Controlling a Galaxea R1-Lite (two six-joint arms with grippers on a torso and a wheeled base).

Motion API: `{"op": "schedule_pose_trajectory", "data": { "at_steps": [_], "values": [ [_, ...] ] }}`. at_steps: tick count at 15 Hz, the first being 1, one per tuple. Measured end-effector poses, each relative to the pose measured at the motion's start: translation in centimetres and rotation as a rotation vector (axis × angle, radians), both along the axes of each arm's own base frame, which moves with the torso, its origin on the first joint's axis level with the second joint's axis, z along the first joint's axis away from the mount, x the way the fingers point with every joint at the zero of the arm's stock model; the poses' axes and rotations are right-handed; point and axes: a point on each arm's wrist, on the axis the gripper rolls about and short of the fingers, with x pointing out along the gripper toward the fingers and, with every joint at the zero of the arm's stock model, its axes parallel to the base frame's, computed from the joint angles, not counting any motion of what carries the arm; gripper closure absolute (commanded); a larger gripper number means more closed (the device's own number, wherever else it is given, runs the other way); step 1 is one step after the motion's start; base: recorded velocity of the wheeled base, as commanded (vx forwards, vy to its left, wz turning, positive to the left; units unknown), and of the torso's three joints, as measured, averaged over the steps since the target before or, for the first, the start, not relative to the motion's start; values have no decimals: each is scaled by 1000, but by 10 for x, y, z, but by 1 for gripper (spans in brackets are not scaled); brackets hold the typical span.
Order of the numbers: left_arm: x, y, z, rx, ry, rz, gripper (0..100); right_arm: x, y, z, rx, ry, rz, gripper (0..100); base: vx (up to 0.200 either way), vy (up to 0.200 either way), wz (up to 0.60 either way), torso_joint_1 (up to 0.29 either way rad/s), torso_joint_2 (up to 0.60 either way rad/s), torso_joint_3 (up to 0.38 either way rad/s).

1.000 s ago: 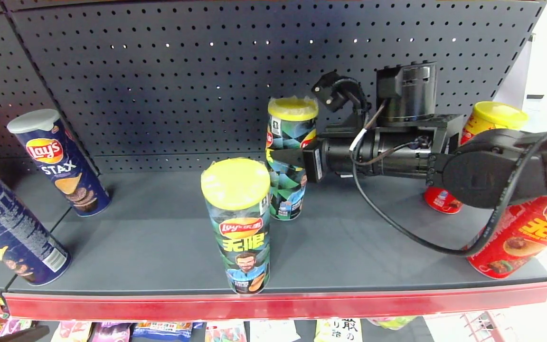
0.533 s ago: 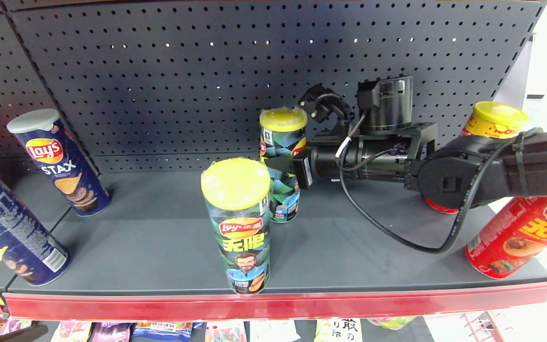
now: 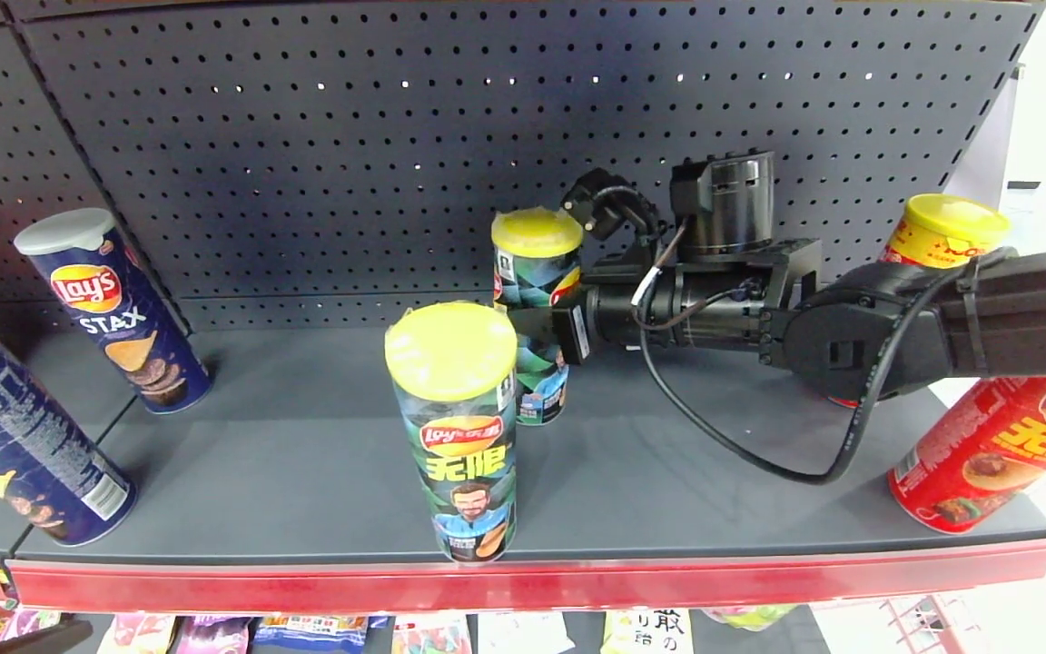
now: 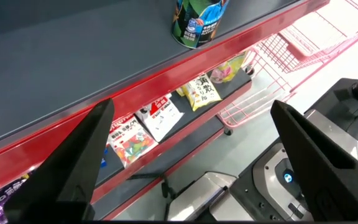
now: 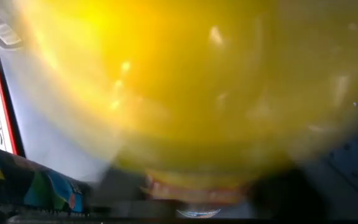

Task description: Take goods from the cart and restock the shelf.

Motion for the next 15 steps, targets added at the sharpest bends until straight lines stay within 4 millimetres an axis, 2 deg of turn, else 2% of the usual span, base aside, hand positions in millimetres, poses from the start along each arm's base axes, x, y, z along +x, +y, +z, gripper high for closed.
{"op": "schedule_pose_trajectory", "data": {
  "at_steps": [3, 7, 11, 15],
  "values": [
    [1, 0, 0, -4, 11, 3, 0, -7, -5, 1, -5, 8, -4, 0, 0, 0, 0, 0, 0, 0],
    [5, -2, 2, 2, 34, 22, 0, -29, -21, -2, -33, 36, -34, 0, 0, 0, 0, 0, 0, 0],
    [19, -8, 8, 33, 74, 55, 0, -69, -52, -9, -74, 79, -61, 0, 0, 0, 0, 0, 0, 0],
    [45, -17, 15, 81, 145, 90, 0, -118, -89, -6, -70, 73, -66, 0, 0, 0, 0, 0, 0, 0]
  ]
}}
